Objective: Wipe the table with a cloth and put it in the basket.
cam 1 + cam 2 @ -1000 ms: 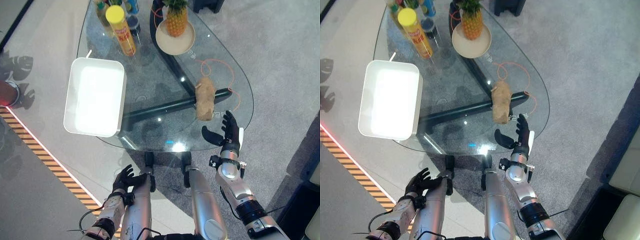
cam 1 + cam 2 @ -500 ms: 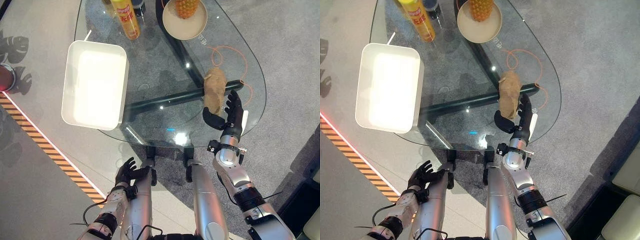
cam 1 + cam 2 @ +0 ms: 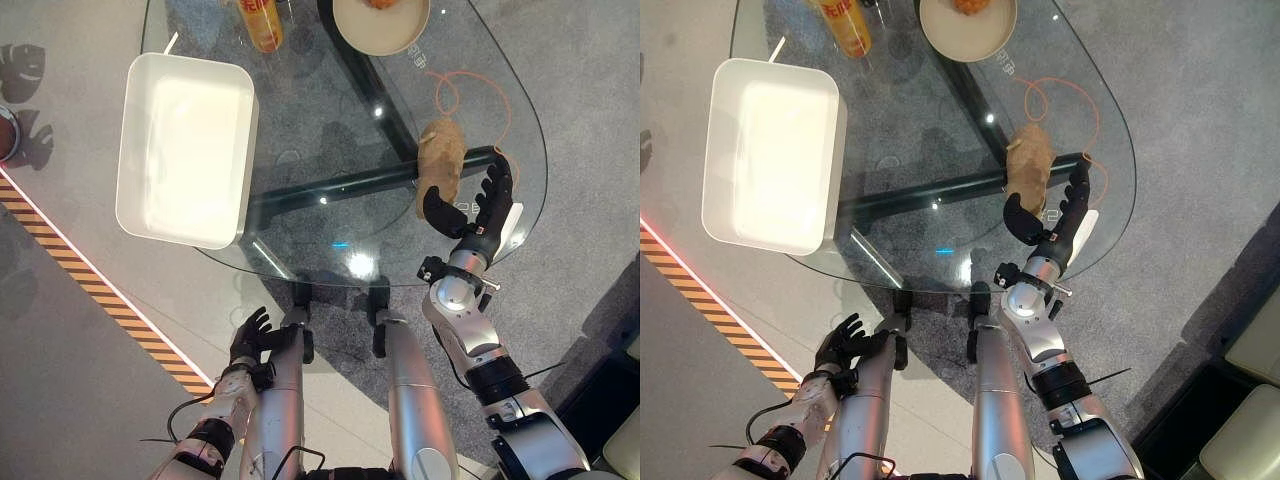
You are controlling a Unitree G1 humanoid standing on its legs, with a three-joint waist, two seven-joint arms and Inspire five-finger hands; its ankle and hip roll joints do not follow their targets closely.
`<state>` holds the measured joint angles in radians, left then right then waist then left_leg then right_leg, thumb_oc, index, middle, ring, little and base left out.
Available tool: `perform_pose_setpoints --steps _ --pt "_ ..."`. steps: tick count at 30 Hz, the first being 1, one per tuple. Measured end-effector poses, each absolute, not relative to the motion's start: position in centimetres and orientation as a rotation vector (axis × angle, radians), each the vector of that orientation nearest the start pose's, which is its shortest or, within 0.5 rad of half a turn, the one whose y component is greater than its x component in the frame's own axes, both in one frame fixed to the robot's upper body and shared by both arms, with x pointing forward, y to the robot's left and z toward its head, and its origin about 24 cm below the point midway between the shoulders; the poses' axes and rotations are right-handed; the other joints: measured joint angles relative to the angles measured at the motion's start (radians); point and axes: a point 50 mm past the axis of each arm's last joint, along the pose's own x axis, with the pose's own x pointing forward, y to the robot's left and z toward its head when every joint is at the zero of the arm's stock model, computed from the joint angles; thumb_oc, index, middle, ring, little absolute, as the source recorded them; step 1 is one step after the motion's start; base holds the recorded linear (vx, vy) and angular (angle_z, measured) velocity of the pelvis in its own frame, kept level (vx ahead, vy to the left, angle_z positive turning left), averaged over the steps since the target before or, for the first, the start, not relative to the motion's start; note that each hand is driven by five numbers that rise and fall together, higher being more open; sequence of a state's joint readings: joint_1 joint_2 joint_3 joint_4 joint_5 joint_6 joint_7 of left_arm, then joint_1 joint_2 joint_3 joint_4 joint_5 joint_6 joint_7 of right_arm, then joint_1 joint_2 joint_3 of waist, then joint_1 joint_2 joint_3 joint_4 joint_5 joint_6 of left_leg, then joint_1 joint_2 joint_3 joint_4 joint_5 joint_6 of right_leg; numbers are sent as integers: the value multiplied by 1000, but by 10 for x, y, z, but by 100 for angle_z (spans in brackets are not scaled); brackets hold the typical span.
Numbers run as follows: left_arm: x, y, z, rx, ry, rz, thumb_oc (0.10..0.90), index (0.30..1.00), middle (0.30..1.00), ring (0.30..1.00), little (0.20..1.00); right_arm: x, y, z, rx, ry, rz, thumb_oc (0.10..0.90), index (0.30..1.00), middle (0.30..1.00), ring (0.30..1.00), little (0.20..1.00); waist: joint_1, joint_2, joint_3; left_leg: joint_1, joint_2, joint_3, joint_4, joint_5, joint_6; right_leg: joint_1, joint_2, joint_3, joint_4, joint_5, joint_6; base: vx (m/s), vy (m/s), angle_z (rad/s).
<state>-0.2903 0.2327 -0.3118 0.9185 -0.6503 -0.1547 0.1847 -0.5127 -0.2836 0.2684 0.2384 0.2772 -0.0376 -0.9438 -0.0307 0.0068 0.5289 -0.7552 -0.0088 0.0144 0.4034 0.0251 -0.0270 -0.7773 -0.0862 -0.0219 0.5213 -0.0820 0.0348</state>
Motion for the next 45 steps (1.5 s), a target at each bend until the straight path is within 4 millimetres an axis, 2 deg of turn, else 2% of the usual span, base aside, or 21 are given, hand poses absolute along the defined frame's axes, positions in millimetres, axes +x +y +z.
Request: perform_pose_setpoints --steps 8,22,29,45 --pt "269 180 -66 -149 517 181 800 900 900 900 900 340 -159 142 -5 -256 -623 800 900 900 900 900 6 0 0 -51 -6 -4 16 1 1 -49 -6 -1 17 -1 2 0 6 1" --pt "276 177 -58 -191 481 179 800 900 900 900 900 349 -163 149 -32 -237 -642 800 900 900 900 900 26 0 0 -105 -17 -7 25 4 4 -102 -17 -2 38 -4 5 0 1 0" --pt "283 176 -51 -192 449 172 800 900 900 900 900 360 -172 136 -66 -87 -710 800 900 900 900 900 29 0 0 -147 -26 -13 37 5 5 -141 -24 -5 51 -7 8 13 18 4" --pt "291 171 -43 -200 420 149 800 900 900 900 900 366 -180 143 -121 -82 -801 800 900 900 900 900 32 1 -3 -199 -34 -46 78 -2 2 -176 -28 -26 87 -24 5 9 -2 4"
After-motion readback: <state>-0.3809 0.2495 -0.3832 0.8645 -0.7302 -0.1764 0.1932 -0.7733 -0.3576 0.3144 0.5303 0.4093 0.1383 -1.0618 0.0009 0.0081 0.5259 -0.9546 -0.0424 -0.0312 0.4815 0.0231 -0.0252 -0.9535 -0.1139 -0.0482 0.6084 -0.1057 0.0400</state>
